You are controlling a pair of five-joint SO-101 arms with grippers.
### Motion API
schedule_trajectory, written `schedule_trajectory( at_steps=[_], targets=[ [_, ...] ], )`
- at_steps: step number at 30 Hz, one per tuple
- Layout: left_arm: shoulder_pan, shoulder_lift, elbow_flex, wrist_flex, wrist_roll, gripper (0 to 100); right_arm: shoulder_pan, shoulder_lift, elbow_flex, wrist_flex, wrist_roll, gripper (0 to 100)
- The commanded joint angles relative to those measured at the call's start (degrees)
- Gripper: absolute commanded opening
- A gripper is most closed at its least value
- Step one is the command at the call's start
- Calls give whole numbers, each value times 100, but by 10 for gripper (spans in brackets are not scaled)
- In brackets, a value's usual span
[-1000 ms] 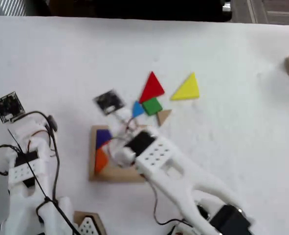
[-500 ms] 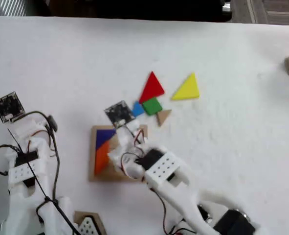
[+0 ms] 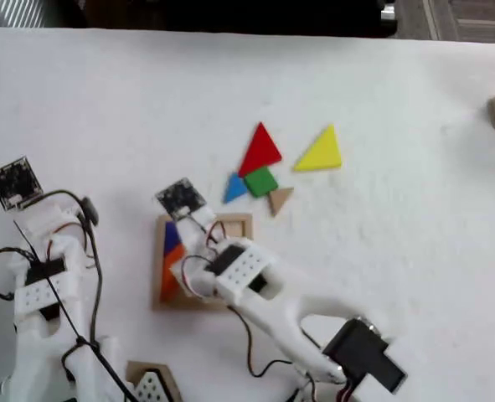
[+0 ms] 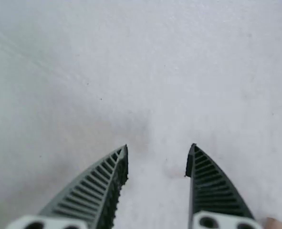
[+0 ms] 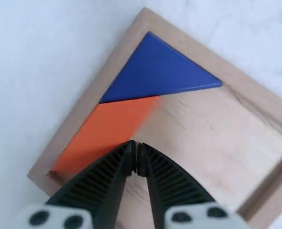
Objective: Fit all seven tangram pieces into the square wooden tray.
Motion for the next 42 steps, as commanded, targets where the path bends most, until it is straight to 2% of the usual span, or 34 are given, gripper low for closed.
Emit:
schedule_trajectory(
  at_steps=[1,7,16,21,25,28,34,37,40,42],
  targets=[
    [-31,-154,-308,-141,88,211,-435,-31,-308,48,44,18],
    [-31,-154,-308,-149,88,211,-330,-40,-369,127,53,17],
    [-31,-154,-308,-149,88,211,374,-778,-510,1086,88,17],
    [-31,-154,-308,-123,62,211,1534,-1727,-492,1710,97,17],
    [171,-154,-290,-79,44,211,2677,-2220,-343,1719,53,21],
    [426,-198,-334,334,-176,211,3415,-2360,-299,1763,53,21],
    [1147,-154,-958,2004,-360,211,4752,-2396,-308,2202,176,22],
    [1341,-154,-1125,2303,-360,211,4936,-2387,-334,2299,712,22],
    [1341,-145,-1152,2321,-404,211,5042,-2352,-316,2299,730,39],
    [1332,-145,-1134,2330,-475,211,5086,-2352,-316,2299,580,94]
  ],
)
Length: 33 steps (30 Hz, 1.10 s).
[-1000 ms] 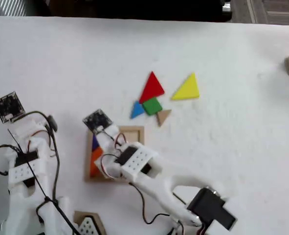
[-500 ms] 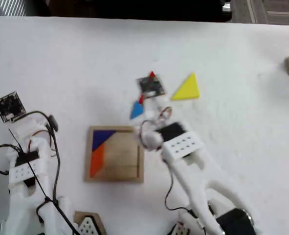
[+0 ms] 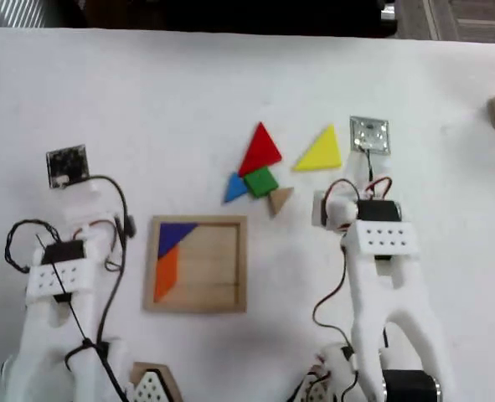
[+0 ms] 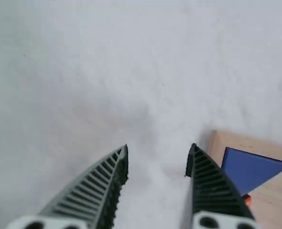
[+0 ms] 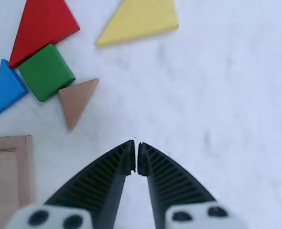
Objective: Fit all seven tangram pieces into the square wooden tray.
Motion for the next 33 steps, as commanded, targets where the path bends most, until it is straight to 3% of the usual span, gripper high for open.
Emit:
schedule_trajectory(
  at_steps=[1,4,13,25,33],
  targets=[
    [101,-145,-316,26,-264,211,136,-180,-70,48,-123,122],
    [-75,-145,-308,0,-492,211,48,-180,-70,48,-220,164],
    [-778,-136,-299,-343,-387,211,-497,-40,-413,-4,-211,137],
    [-796,-136,-299,-387,-396,214,-1182,2633,-3349,857,-211,138],
    [-804,558,-642,-545,-387,214,-1226,4057,-4176,980,-193,138]
  ],
)
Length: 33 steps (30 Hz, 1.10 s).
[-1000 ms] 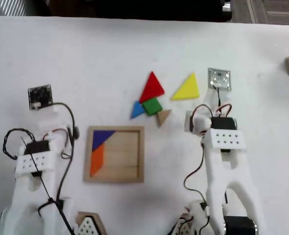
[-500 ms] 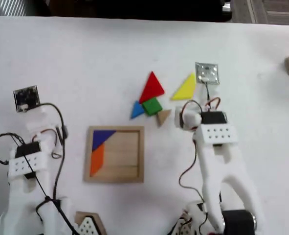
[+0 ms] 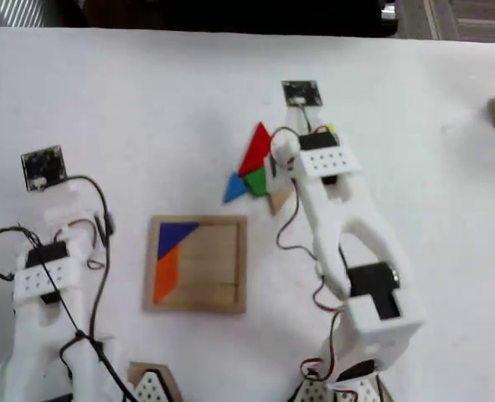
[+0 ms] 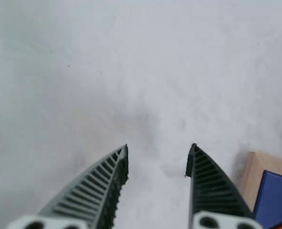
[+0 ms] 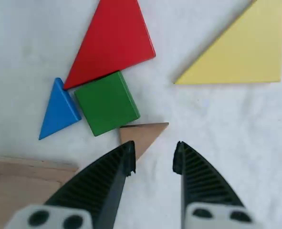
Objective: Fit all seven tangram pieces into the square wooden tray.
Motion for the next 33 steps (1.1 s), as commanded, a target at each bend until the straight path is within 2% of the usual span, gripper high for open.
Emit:
schedule_trajectory(
  at_steps=[1,3,5,12,16,28,33],
  targets=[
    [-66,312,-580,-79,-9,214,4,127,-484,180,70,138],
    [-66,444,-668,-62,-9,215,-48,145,-475,277,132,138],
    [-48,470,-695,-62,-9,215,-57,171,-466,277,-141,139],
    [-31,470,-686,-62,-18,216,-251,523,-492,233,-1785,244],
    [-31,497,-686,-62,-18,216,-462,813,-510,4,-1802,248],
    [-31,505,-677,-62,-44,216,-444,778,-492,-488,-1793,245],
    [-31,505,-668,-62,-44,216,-418,778,-475,-488,-1758,154]
  ],
)
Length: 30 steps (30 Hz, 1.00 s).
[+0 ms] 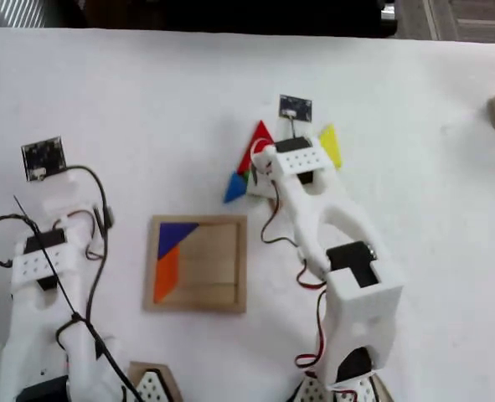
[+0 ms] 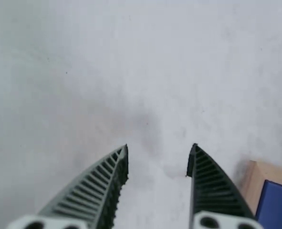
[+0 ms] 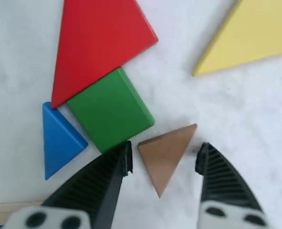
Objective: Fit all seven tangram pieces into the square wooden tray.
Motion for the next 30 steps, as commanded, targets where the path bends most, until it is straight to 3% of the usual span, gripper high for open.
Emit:
schedule_trajectory(
  at_steps=[1,4,18,23,26,30],
  targets=[
    [-31,13,-290,-62,-44,216,13,-119,-202,-110,132,148],
    [-31,13,-290,-62,-53,216,127,-110,-193,-233,510,151],
    [-48,13,-290,-62,-53,215,338,409,-703,84,563,145],
    [-48,13,-290,-62,-53,215,505,382,-703,84,686,36],
    [-48,13,-290,-62,-53,215,523,374,-703,84,1134,32],
    [-48,13,-290,-62,-53,215,514,365,-738,215,1178,39]
  ],
)
